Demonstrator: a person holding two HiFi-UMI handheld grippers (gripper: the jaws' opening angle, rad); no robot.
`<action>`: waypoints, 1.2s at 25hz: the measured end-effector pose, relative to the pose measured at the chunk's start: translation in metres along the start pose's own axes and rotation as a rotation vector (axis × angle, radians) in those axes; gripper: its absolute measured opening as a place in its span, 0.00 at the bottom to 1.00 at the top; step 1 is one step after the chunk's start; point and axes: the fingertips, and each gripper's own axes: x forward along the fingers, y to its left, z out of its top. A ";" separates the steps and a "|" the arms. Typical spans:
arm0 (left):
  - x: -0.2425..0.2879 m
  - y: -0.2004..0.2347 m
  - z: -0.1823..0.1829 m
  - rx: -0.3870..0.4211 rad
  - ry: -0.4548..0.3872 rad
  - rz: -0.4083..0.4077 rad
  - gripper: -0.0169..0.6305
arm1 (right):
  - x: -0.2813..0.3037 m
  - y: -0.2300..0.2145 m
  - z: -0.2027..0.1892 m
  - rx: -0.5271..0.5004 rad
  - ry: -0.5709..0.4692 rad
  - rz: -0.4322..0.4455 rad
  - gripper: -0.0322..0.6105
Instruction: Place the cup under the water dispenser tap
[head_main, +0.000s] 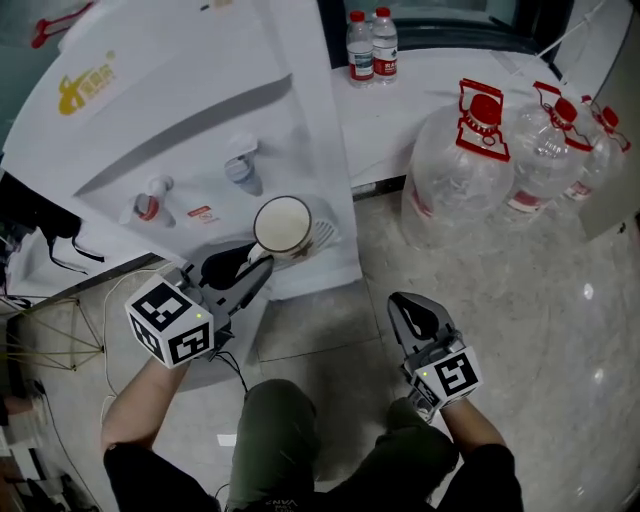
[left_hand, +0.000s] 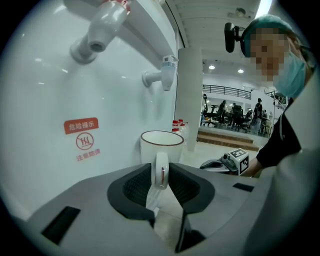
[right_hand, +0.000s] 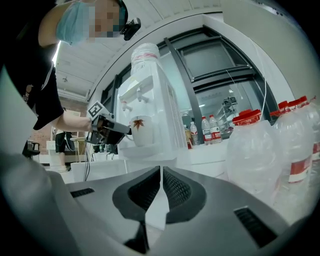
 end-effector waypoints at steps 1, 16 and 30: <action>0.000 0.001 0.000 -0.016 -0.004 0.014 0.19 | 0.003 -0.003 0.005 0.011 -0.006 0.006 0.12; -0.023 0.012 0.007 -0.119 -0.005 0.187 0.40 | -0.002 -0.001 0.125 0.114 -0.031 -0.039 0.12; -0.138 -0.044 0.139 -0.194 -0.095 0.323 0.24 | -0.070 0.043 0.294 0.196 0.079 -0.128 0.12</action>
